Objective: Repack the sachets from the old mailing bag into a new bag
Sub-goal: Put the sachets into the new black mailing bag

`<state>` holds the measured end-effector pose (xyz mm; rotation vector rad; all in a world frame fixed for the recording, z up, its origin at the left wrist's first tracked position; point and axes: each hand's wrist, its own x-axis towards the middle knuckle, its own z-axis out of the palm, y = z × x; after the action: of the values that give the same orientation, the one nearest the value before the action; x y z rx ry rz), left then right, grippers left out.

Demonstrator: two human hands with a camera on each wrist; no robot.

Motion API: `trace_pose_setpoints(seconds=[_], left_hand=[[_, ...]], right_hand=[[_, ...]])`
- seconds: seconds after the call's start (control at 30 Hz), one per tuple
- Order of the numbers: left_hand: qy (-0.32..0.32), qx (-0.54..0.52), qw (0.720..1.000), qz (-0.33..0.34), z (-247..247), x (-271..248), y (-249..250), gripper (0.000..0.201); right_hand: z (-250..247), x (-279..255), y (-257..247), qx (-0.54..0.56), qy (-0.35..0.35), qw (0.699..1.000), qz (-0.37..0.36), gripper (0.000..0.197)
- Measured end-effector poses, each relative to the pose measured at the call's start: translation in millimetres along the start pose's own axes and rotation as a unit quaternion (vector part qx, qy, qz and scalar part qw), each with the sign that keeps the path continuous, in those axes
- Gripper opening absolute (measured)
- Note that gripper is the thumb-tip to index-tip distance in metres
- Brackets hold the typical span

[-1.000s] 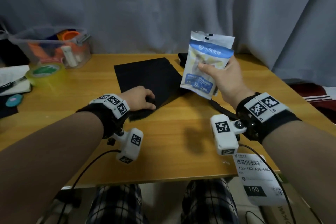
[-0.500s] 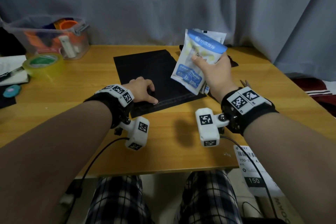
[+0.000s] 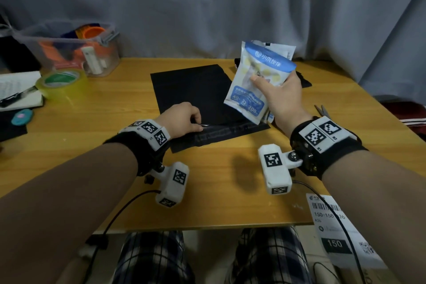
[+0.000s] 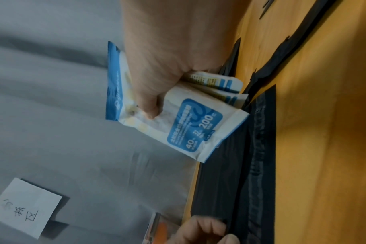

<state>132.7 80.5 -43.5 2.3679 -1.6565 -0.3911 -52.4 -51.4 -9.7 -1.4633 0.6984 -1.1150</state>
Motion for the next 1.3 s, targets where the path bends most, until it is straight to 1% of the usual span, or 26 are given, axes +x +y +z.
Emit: trace_pose_setpoints(seconds=[0.1, 0.17, 0.23, 0.3, 0.37, 0.4, 0.47, 0.53, 0.6, 0.63, 0.67, 0.7, 0.73, 0.8, 0.83, 0.87, 0.9, 0.93, 0.97, 1.0, 1.03, 1.07, 1.17, 1.23, 1.3], left_hand=[[0.008, 0.06, 0.998, 0.033, -5, -2, 3, 0.016], [-0.012, 0.111, 0.993, 0.047, -12, -5, 6, 0.014], [-0.038, 0.171, 0.981, 0.086, -20, -9, 12, 0.01], [-0.048, 0.226, 0.963, 0.136, -30, -10, 19, 0.014], [-0.024, 0.261, 0.95, 0.17, -43, -7, 23, 0.021], [-0.002, 0.26, 0.949, 0.178, -50, -4, 25, 0.024], [0.045, 0.222, 0.96, 0.165, -64, 0, 30, 0.029], [0.063, 0.17, 0.971, 0.156, -79, 1, 35, 0.035], [0.055, 0.128, 0.979, 0.147, -91, 3, 36, 0.051], [0.055, 0.104, 0.983, 0.144, -95, 3, 37, 0.055], [0.063, 0.071, 0.985, 0.144, -98, 1, 40, 0.05], [0.076, 0.029, 0.987, 0.138, -105, -4, 44, 0.036], [0.091, 0.01, 0.985, 0.144, -111, -8, 48, 0.024], [0.108, 0.002, 0.979, 0.175, -120, -18, 53, 0.027], [0.12, 0.002, 0.968, 0.22, -125, -21, 57, 0.03], [0.12, -0.025, 0.956, 0.267, -128, -26, 61, 0.032], [0.101, -0.032, 0.949, 0.298, -128, -22, 54, 0.034], [0.076, -0.048, 0.955, 0.282, -129, -22, 52, 0.033], [0.073, -0.059, 0.962, 0.256, -130, -17, 46, 0.042], [0.065, -0.051, 0.972, 0.221, -130, -14, 43, 0.055], [0.06, -0.028, 0.979, 0.191, -132, -11, 42, 0.068], [0.056, -0.003, 0.983, 0.173, -132, -7, 40, 0.076], [0.022, 0.04, 0.985, 0.166, -133, -6, 44, 0.086], [-0.013, 0.072, 0.986, 0.149, -133, -7, 50, 0.09], [-0.029, 0.093, 0.983, 0.154, -130, -9, 55, 0.089]], right_hand=[[-4, 3, 2, -0.005, 0.004, 1.0, -0.01, 0.048], [-6, 4, 2, -0.005, 0.006, 1.0, -0.017, 0.048], [-9, 6, 2, -0.009, 0.002, 1.0, -0.023, 0.049], [-11, 7, -4, -0.027, -0.011, 0.999, -0.042, 0.051], [-11, 8, -17, -0.046, -0.039, 0.995, -0.075, 0.051], [-9, 8, -25, -0.049, -0.051, 0.993, -0.095, 0.05], [-5, 6, -45, -0.041, -0.059, 0.987, -0.141, 0.049], [2, 1, -64, -0.027, -0.062, 0.978, -0.198, 0.049], [9, -6, -77, -0.03, -0.076, 0.963, -0.256, 0.046], [12, -10, -81, -0.04, -0.089, 0.954, -0.282, 0.046], [15, -13, -82, -0.054, -0.107, 0.944, -0.307, 0.047], [17, -16, -81, -0.07, -0.127, 0.933, -0.329, 0.048], [20, -18, -78, -0.086, -0.143, 0.923, -0.347, 0.049], [23, -22, -70, -0.119, -0.162, 0.905, -0.374, 0.05], [24, -24, -67, -0.135, -0.168, 0.899, -0.381, 0.051], [23, -25, -63, -0.151, -0.172, 0.895, -0.383, 0.051], [22, -24, -60, -0.17, -0.174, 0.892, -0.381, 0.05], [20, -23, -57, -0.191, -0.176, 0.888, -0.378, 0.049], [18, -21, -54, -0.213, -0.178, 0.884, -0.377, 0.048], [15, -19, -51, -0.235, -0.183, 0.877, -0.378, 0.048], [12, -16, -47, -0.259, -0.187, 0.867, -0.382, 0.048], [10, -14, -44, -0.285, -0.189, 0.856, -0.387, 0.048], [3, -5, -31, -0.363, -0.174, 0.82, -0.406, 0.05], [-1, 2, -25, -0.422, -0.155, 0.786, -0.426, 0.052], [-3, 7, -22, -0.468, -0.135, 0.754, -0.44, 0.055]])
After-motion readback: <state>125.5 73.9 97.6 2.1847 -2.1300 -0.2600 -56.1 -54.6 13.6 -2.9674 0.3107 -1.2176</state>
